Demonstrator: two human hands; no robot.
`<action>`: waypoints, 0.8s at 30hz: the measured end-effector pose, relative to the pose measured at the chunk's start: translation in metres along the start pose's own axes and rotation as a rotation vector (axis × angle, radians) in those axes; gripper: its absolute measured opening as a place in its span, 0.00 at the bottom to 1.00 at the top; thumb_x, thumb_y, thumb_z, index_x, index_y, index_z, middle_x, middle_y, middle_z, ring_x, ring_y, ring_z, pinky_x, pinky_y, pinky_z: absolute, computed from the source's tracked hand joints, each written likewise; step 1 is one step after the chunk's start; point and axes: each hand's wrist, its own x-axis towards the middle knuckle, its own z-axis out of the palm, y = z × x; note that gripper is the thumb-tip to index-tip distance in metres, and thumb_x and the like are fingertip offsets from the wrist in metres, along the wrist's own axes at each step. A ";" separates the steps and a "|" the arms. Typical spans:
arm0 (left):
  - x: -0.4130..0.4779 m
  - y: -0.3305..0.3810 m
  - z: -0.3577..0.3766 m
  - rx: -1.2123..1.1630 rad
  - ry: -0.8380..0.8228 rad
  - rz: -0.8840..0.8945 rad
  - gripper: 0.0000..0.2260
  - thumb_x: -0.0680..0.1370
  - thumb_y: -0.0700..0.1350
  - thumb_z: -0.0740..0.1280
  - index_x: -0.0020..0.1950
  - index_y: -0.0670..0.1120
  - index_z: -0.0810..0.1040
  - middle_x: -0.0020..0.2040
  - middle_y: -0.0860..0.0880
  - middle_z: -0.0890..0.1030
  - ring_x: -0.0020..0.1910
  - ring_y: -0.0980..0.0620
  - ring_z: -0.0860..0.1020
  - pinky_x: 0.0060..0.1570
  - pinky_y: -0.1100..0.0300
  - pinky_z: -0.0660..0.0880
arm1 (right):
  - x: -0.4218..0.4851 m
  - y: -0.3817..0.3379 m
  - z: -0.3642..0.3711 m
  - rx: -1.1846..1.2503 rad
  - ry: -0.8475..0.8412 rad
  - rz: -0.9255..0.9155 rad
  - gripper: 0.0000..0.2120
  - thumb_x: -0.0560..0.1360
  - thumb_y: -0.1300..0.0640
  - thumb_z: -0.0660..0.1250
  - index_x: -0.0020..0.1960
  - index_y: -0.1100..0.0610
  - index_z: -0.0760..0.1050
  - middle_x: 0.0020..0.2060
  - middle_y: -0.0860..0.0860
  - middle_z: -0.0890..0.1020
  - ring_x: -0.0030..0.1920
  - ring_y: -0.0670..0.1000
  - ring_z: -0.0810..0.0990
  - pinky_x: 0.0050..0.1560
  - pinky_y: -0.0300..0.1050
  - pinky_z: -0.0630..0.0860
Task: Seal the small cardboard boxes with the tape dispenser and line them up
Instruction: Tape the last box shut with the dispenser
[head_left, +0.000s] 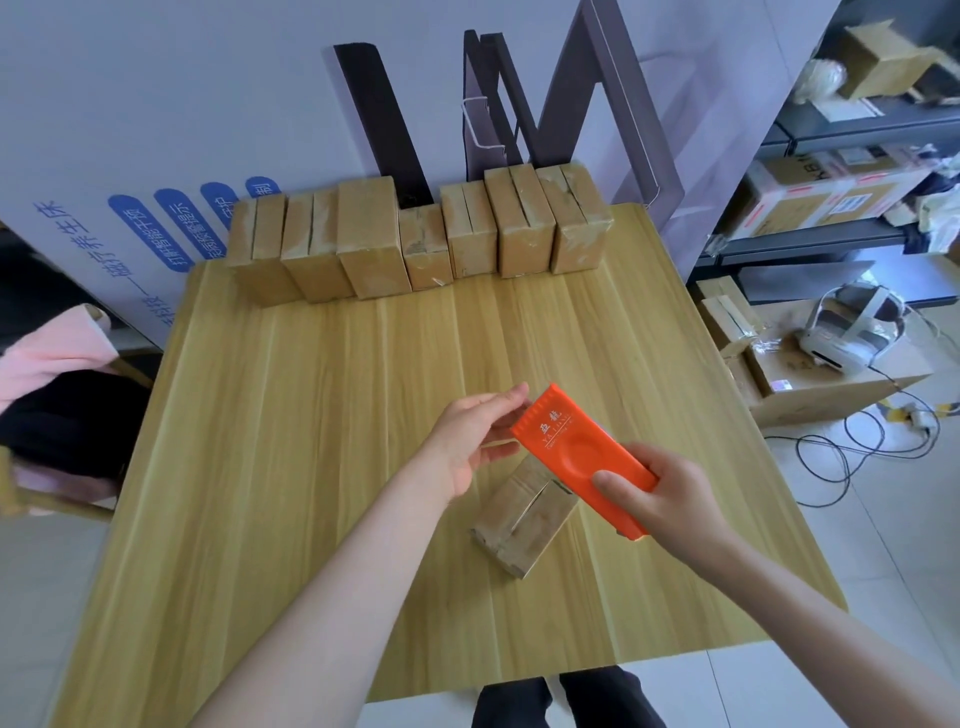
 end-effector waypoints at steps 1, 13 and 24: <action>0.002 0.002 0.001 -0.015 -0.013 -0.032 0.06 0.75 0.49 0.70 0.44 0.47 0.80 0.36 0.52 0.82 0.36 0.56 0.79 0.39 0.62 0.76 | 0.000 0.000 -0.001 -0.001 -0.004 -0.002 0.20 0.61 0.36 0.69 0.42 0.51 0.80 0.28 0.46 0.81 0.27 0.46 0.80 0.25 0.40 0.74; 0.027 0.016 0.008 0.141 0.053 -0.060 0.04 0.76 0.45 0.70 0.43 0.47 0.77 0.28 0.55 0.79 0.26 0.60 0.75 0.32 0.66 0.73 | 0.007 -0.007 -0.007 -0.108 0.009 0.028 0.13 0.69 0.46 0.75 0.48 0.53 0.81 0.30 0.46 0.81 0.28 0.41 0.80 0.26 0.34 0.73; 0.054 -0.008 0.027 0.311 0.247 -0.060 0.13 0.74 0.27 0.62 0.36 0.43 0.76 0.33 0.47 0.78 0.31 0.54 0.74 0.27 0.67 0.72 | 0.007 -0.031 -0.011 -0.395 -0.021 0.179 0.18 0.70 0.41 0.69 0.42 0.56 0.80 0.31 0.51 0.82 0.28 0.51 0.82 0.31 0.55 0.80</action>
